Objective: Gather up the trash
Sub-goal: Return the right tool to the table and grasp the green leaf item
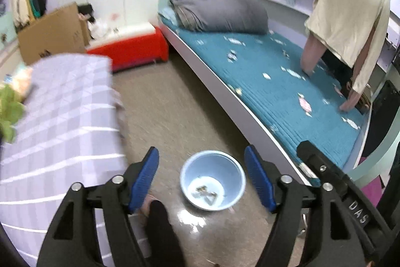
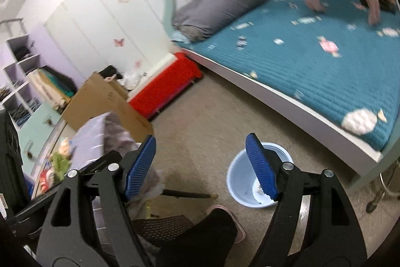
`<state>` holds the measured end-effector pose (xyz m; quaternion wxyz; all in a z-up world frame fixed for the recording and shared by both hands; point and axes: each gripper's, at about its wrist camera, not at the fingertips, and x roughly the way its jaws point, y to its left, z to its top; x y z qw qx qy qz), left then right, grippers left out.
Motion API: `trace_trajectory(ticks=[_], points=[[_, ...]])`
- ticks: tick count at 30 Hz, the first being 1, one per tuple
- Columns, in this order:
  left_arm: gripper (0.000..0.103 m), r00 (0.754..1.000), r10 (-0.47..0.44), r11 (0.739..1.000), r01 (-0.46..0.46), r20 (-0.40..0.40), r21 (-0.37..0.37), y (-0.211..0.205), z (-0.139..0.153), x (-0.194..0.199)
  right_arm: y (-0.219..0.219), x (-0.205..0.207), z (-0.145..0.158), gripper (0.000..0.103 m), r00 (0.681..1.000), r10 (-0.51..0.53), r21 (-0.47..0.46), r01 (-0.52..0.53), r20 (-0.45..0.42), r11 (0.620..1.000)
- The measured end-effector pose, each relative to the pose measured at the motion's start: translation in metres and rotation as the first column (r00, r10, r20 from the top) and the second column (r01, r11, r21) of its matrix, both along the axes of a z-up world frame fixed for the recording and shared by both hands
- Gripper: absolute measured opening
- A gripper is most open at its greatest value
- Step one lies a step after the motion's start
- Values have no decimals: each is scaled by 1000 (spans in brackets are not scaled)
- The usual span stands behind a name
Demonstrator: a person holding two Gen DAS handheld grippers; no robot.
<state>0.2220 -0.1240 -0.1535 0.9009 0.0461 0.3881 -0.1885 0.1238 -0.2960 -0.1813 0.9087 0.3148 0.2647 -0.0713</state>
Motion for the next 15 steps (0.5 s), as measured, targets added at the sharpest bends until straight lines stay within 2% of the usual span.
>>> trace_trajectory(ticks=[2,6,11,15], points=[[74,999,30,999,-30,40,10,20,17,-4,18,3,18,75,999,46,-23,-45,24,999],[79,982,144,986,-153,120,63,75,49,-11,67,19,47,75,986,160,-68,-156,51,985],[81,944,295,946,-310,148,94,149,64,-9,135,50,63,76,950,308,-107,-302,41,947],[81,902,404,898,-423,150,121,203,65,-7,185,73,64,76,918,397,-147,-391,9,908]])
